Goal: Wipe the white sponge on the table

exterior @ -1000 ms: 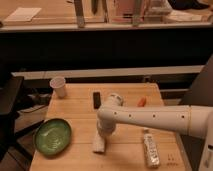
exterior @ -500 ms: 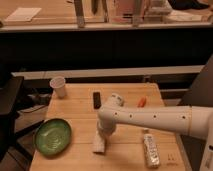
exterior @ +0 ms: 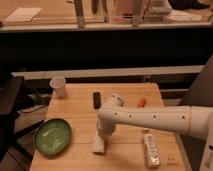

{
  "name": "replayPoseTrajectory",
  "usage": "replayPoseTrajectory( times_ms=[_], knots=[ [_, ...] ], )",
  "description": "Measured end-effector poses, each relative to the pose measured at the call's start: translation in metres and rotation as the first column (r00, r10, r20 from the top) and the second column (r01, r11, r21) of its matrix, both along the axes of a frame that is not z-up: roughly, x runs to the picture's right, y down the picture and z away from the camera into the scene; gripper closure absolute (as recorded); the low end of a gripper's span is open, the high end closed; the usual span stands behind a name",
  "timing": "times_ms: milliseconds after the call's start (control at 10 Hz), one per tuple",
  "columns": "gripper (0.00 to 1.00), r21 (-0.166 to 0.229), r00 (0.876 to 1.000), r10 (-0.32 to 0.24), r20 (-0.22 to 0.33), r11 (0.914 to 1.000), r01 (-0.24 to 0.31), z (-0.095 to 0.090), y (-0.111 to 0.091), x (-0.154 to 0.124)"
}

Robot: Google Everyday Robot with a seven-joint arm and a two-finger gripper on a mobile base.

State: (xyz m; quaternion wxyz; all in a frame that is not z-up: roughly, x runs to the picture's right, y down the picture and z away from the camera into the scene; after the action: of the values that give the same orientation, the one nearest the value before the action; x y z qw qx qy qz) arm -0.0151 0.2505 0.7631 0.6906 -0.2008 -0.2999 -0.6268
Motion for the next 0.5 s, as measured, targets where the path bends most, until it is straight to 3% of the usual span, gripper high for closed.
replayPoseTrajectory(
  times_ms=[500],
  knots=[
    [1.00, -0.003, 1.000, -0.001, 0.003, 1.0000, 0.001, -0.0007, 0.0007, 0.0000]
  ],
)
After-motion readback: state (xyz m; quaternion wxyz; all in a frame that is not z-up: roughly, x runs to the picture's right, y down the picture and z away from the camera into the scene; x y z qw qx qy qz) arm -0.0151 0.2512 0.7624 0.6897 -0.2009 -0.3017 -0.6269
